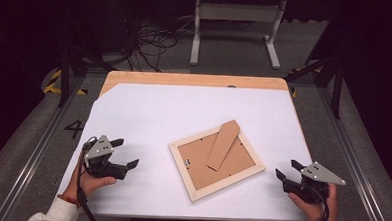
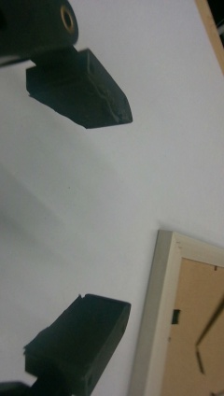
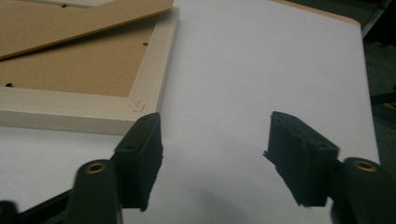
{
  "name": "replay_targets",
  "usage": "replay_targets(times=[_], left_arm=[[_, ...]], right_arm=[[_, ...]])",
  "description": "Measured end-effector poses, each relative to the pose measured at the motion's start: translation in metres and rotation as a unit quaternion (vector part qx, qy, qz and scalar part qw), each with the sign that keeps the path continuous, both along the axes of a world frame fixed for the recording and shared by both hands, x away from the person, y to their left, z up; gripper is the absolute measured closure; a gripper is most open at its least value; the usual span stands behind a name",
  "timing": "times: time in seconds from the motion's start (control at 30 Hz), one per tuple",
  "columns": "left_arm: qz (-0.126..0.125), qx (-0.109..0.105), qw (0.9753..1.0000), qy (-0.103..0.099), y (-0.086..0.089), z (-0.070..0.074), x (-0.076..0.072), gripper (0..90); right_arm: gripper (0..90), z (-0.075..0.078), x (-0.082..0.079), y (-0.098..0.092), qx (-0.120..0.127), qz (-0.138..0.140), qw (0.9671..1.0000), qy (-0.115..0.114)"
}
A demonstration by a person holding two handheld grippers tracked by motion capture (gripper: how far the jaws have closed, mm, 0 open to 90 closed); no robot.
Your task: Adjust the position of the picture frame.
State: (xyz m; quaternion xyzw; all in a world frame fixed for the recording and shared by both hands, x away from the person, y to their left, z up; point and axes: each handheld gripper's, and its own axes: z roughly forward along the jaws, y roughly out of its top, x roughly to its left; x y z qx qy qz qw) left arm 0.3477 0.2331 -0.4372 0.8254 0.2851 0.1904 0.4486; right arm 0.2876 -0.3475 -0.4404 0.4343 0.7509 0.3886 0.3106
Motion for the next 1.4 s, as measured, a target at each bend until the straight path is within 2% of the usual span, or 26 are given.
replay_targets(times=[0.03,0.1,0.23,0.27,0.3,0.33,0.37,0.43,0.47,0.5,0.67,0.73,0.77,0.87,0.93,1.0,1.03,1.07,1.13,1.2,1.3,1.33,1.4], left_arm=[[0.001,-0.004,1.0000,0.004,-0.003,0.000,0.002,13.9],[0.015,0.017,0.9997,0.007,-0.009,-0.001,0.005,17.9],[0.019,0.023,0.9995,0.010,-0.014,-0.002,0.015,34.1],[0.015,0.020,0.9995,0.018,-0.017,-0.002,0.025,38.5],[0.013,0.016,0.9996,0.017,-0.017,-0.002,0.029,42.6],[0.013,0.016,0.9996,0.017,-0.017,-0.002,0.029,50.7],[0.007,0.010,0.9997,0.019,-0.019,-0.002,0.034,50.7],[0.010,0.020,0.9996,0.016,-0.023,0.000,0.042,60.0],[0.006,0.016,0.9997,0.014,-0.024,0.001,0.046,64.9],[0.006,0.011,0.9998,0.014,-0.026,0.001,0.048,67.3],[-0.003,0.024,0.9995,0.018,-0.048,0.001,0.068,80.3],[-0.008,0.025,0.9993,0.026,-0.061,-0.001,0.078,81.4],[-0.008,0.025,0.9993,0.026,-0.061,-0.001,0.078,83.3],[-0.015,0.029,0.9991,0.029,-0.075,-0.004,0.088,84.0],[-0.019,0.042,0.9983,0.034,-0.084,-0.007,0.093,84.1],[-0.018,0.035,0.9983,0.043,-0.089,-0.010,0.098,83.9],[-0.019,0.034,0.9981,0.048,-0.092,-0.011,0.100,83.9],[-0.017,0.042,0.9979,0.046,-0.095,-0.012,0.101,83.9],[-0.016,0.032,0.9979,0.054,-0.099,-0.013,0.105,83.1],[-0.020,0.047,0.9972,0.054,-0.105,-0.017,0.107,83.0],[-0.030,0.062,0.9955,0.065,-0.113,-0.023,0.108,82.6],[-0.033,0.065,0.9951,0.067,-0.115,-0.024,0.108,81.7],[-0.043,0.071,0.9938,0.074,-0.118,-0.026,0.109,81.2]], right_arm=[[44.5,-0.001,0.001,0.000,0.004,0.002,1.0000,0.006],[51.4,-0.003,0.002,0.001,0.001,0.000,0.9999,0.015],[61.3,-0.005,0.004,0.008,-0.011,0.010,0.9994,0.032],[64.9,-0.006,0.005,0.011,-0.013,0.016,0.9991,0.036],[66.1,-0.007,0.006,0.013,-0.016,0.019,0.9989,0.039],[66.1,-0.007,0.006,0.013,-0.016,0.019,0.9989,0.039],[68.0,-0.007,0.006,0.015,-0.018,0.023,0.9987,0.043],[71.7,-0.009,0.009,0.019,-0.023,0.027,0.9981,0.051],[72.6,-0.010,0.010,0.022,-0.023,0.029,0.9979,0.053],[73.5,-0.010,0.011,0.024,-0.025,0.026,0.9979,0.054],[79.4,-0.012,0.020,0.031,-0.028,0.022,0.9975,0.062],[82.2,-0.013,0.023,0.034,-0.029,0.018,0.9973,0.064],[82.2,-0.013,0.023,0.034,-0.029,0.018,0.9973,0.064],[85.3,-0.013,0.026,0.037,-0.029,0.010,0.9970,0.071],[86.1,-0.015,0.028,0.038,-0.033,0.007,0.9967,0.074],[84.7,-0.015,0.028,0.039,-0.036,0.005,0.9964,0.076],[83.6,-0.014,0.029,0.040,-0.048,0.003,0.9960,0.076],[83.4,-0.011,0.027,0.040,-0.054,0.009,0.9960,0.070],[83.9,-0.005,0.022,0.038,-0.050,0.022,0.9963,0.066],[84.7,-0.006,0.016,0.035,-0.042,0.033,0.9955,0.078],[84.2,-0.012,0.011,0.034,-0.053,0.043,0.9935,0.092],[84.3,-0.013,0.012,0.033,-0.041,0.042,0.9937,0.095],[84.3,-0.013,0.013,0.032,-0.035,0.042,0.9938,0.097]])
